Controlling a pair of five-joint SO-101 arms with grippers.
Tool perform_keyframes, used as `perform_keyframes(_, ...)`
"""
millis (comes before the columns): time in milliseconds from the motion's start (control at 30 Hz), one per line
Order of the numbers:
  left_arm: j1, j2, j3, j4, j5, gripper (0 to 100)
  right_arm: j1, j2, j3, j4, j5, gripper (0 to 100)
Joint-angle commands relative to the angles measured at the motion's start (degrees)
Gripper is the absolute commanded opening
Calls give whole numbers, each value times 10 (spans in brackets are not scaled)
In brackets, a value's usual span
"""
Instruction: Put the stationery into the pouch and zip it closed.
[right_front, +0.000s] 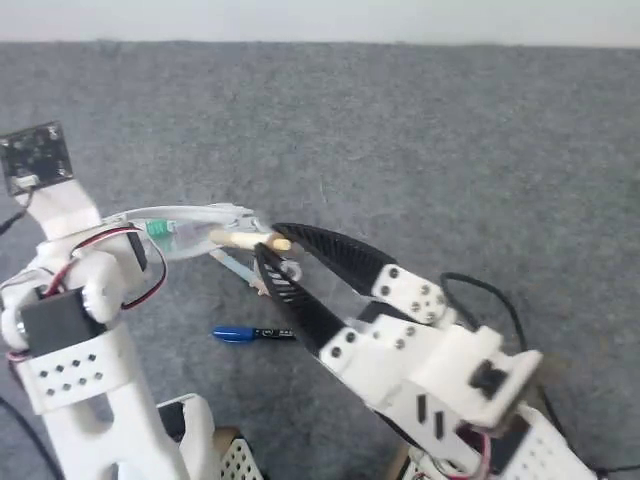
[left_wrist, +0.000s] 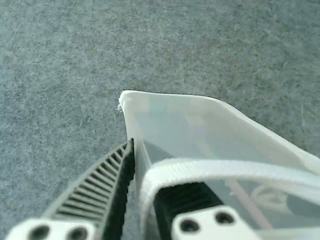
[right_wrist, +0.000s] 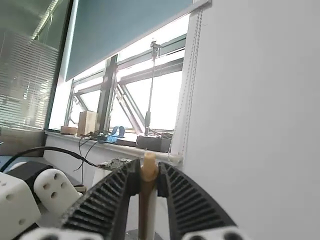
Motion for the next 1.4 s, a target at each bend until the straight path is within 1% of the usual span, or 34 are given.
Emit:
perform_keyframes(0, 8, 10, -2, -5, -7, 10, -6, -7, 42, -104, 38, 6)
perform_keyframes(100, 6, 10, -2, -5, -7, 10, -6, -7, 62, -122, 38, 6)
perform_keyframes(433, 5, 10, -2, -5, -7, 10, -7, 2, 85, -124, 34, 6)
perform_keyframes(533, 5, 10, -2, -5, -5, 10, -7, 36, 85, -134, 34, 6)
perform_keyframes(700, 5, 10, -2, -5, -5, 10, -7, 124, 105, -223, 35, 6)
perform_keyframes(800, 5, 10, -2, -5, -5, 10, -7, 172, 118, -255, 35, 6)
perform_keyframes(967, 5, 10, -2, -5, -5, 10, -7, 232, 119, -261, 35, 6)
perform_keyframes(1200, 4, 10, -1, -5, -7, 10, -47, 305, 115, -259, 42, 12)
perform_keyframes(1267, 4, 10, -1, -5, -7, 10, -56, 327, 115, -259, 64, 69)
perform_keyframes(1367, 4, 10, 5, -6, -7, 10, -68, 349, 119, -258, 77, 206)
